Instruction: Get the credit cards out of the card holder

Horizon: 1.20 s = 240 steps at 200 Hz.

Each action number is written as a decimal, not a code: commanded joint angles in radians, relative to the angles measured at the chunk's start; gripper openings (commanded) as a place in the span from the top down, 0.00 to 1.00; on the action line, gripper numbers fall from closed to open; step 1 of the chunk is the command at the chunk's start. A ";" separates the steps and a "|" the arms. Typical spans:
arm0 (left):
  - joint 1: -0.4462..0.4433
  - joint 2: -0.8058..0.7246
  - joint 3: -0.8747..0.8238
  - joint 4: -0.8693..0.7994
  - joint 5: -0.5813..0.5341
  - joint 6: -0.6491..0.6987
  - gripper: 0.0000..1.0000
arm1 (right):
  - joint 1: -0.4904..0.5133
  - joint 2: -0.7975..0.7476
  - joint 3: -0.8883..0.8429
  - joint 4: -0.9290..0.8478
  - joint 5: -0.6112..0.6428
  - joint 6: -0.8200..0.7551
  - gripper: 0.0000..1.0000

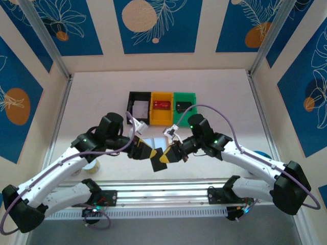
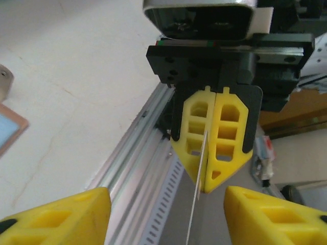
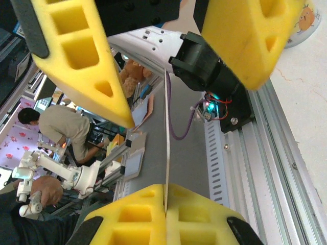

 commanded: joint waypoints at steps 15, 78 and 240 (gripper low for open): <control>0.009 0.004 -0.042 0.031 0.096 -0.004 0.55 | 0.008 0.014 0.039 -0.025 -0.013 -0.028 1.00; 0.009 0.000 -0.070 0.071 0.134 -0.036 1.00 | 0.009 0.041 0.048 -0.026 -0.014 -0.035 1.00; 0.024 -0.280 -0.285 0.589 -0.307 -0.507 1.00 | -0.079 -0.301 -0.325 0.405 0.414 0.323 0.37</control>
